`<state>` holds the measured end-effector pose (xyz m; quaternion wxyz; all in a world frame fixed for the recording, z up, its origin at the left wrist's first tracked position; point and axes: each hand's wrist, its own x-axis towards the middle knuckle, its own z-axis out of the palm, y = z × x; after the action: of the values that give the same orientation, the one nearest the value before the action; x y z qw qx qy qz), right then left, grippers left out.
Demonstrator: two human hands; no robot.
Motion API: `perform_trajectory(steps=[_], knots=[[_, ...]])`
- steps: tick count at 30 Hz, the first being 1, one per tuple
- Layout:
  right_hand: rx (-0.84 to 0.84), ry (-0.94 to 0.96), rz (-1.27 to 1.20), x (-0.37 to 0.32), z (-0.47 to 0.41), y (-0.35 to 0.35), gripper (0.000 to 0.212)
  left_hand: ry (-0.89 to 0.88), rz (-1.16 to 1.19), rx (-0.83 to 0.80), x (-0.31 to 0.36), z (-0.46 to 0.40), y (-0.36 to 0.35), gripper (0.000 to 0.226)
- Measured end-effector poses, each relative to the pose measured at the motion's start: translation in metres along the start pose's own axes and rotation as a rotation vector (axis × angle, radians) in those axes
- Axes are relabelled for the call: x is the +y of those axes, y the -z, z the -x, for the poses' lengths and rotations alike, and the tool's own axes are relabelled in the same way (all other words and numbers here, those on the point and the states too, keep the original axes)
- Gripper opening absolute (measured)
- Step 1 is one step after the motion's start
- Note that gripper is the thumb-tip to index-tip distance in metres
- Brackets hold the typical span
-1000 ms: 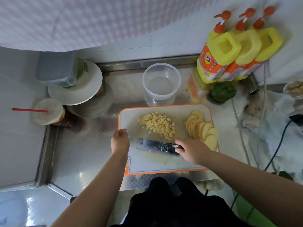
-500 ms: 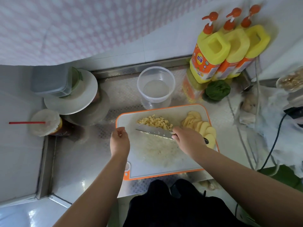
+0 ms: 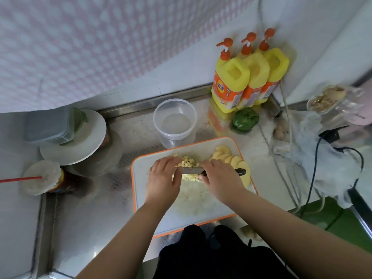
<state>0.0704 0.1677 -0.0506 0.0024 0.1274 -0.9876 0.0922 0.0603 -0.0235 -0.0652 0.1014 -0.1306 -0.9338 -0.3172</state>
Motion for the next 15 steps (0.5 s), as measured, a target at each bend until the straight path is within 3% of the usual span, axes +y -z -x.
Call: perform_trajectory(steps=[7,10,13,15], knots=[[-0.033,-0.261,-0.198,0.03,0.015,0.009,0.026,0.005,0.034,0.411,0.011,0.003,0.001,0.017],[-0.004,-0.362,-0.339,0.05,0.024,0.02,0.021,-0.046,0.063,0.314,0.018,0.01,-0.019,0.014],[0.012,-0.449,-0.456,0.073,0.034,0.032,0.018,-0.114,0.015,0.07,0.032,0.017,-0.05,0.017],[0.037,-0.501,-0.487,0.086,0.04,0.039,0.016,-0.126,-0.052,-0.124,0.051,0.016,-0.071,0.031]])
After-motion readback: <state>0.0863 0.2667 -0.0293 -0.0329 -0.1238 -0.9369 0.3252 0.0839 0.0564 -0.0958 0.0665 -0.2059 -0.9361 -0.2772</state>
